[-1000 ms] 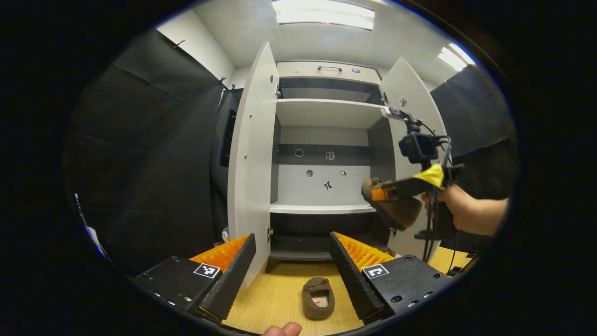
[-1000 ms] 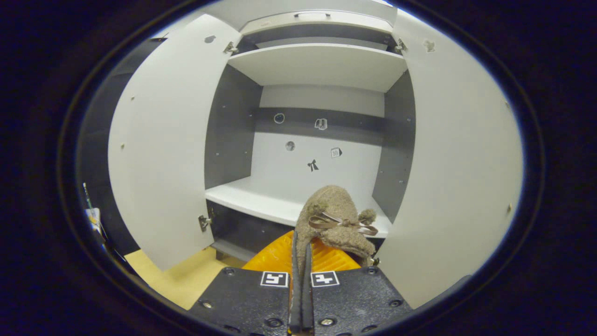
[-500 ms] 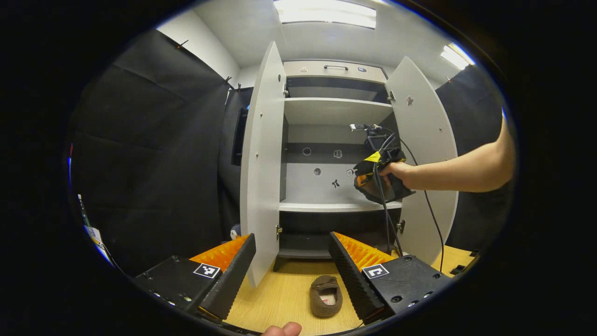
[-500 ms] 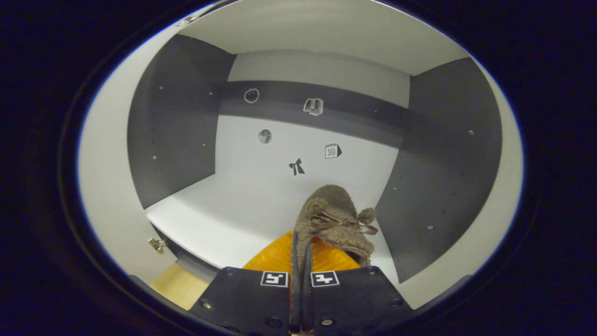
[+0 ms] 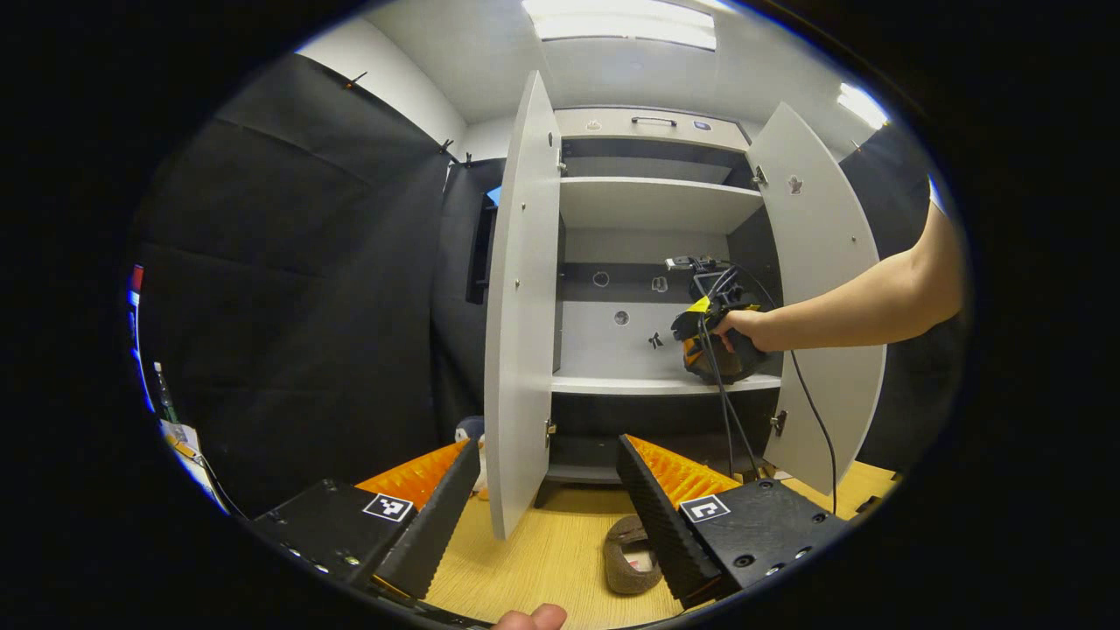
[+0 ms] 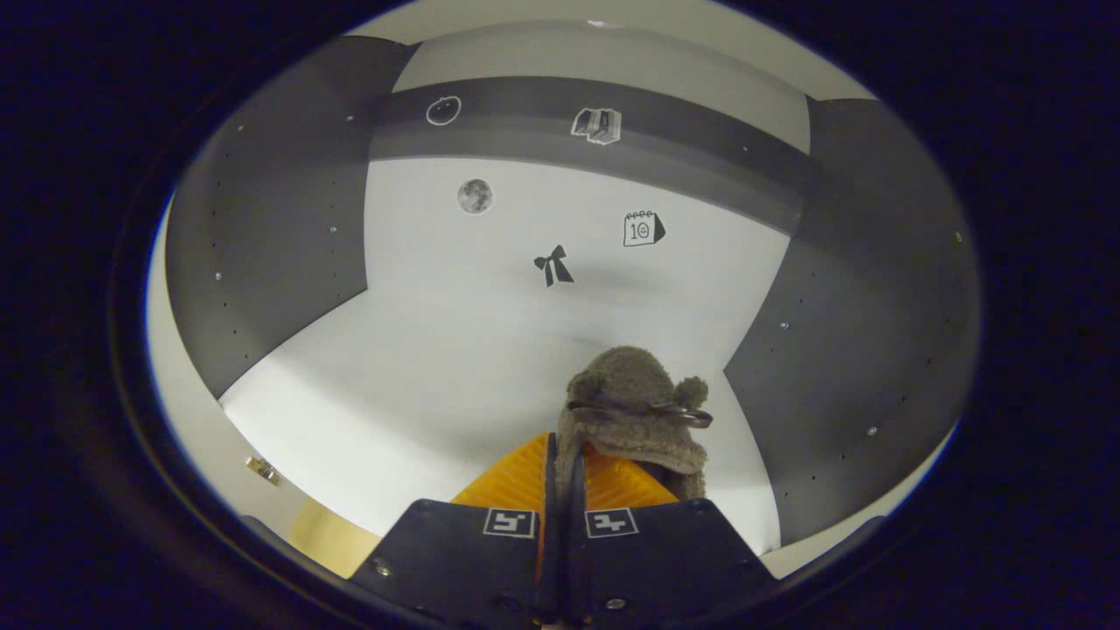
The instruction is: Grab one shoe with the right hand and put it into the shoe cabinet, grab the other shoe with the left hand and put it into the shoe cabinet; then close the right door with the right hand and the left door with the left hand.
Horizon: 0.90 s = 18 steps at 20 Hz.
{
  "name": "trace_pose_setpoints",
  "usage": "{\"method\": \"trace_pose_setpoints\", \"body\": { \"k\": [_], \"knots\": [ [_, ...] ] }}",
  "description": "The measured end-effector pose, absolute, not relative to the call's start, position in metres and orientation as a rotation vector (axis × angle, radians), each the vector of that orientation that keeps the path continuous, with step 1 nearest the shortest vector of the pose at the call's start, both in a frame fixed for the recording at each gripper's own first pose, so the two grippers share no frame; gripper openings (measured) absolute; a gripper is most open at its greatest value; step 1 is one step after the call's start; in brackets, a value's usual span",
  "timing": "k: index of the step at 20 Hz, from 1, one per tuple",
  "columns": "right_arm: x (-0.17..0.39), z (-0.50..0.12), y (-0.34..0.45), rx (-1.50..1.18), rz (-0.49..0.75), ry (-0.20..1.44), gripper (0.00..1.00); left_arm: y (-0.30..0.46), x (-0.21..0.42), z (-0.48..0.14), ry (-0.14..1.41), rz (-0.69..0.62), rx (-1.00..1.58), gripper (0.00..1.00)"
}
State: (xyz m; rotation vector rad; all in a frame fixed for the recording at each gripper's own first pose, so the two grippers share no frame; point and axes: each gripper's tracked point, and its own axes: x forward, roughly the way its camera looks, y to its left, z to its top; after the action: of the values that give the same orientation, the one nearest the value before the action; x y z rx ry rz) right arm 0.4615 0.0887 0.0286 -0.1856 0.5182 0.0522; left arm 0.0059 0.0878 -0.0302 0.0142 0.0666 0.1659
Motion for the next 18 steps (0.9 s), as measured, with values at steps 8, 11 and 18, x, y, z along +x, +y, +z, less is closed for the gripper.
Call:
{"method": "trace_pose_setpoints", "body": {
  "k": [8, 11, 18],
  "knots": [
    [0.418, 0.078, 0.084, -0.183, 0.074, 0.419, 0.44, 0.075, 0.007, -0.03, 0.06, 0.131, 0.017, 0.95],
    [0.392, 0.113, 0.079, -0.197, 0.088, 0.325, 0.46, 0.067, 0.009, -0.027, 0.045, 0.108, 0.008, 0.95],
    [0.302, 0.153, 0.08, -0.108, 0.152, 0.161, 0.48, 0.048, 0.007, -0.028, 0.035, 0.055, -0.008, 0.95]
  ]
}}
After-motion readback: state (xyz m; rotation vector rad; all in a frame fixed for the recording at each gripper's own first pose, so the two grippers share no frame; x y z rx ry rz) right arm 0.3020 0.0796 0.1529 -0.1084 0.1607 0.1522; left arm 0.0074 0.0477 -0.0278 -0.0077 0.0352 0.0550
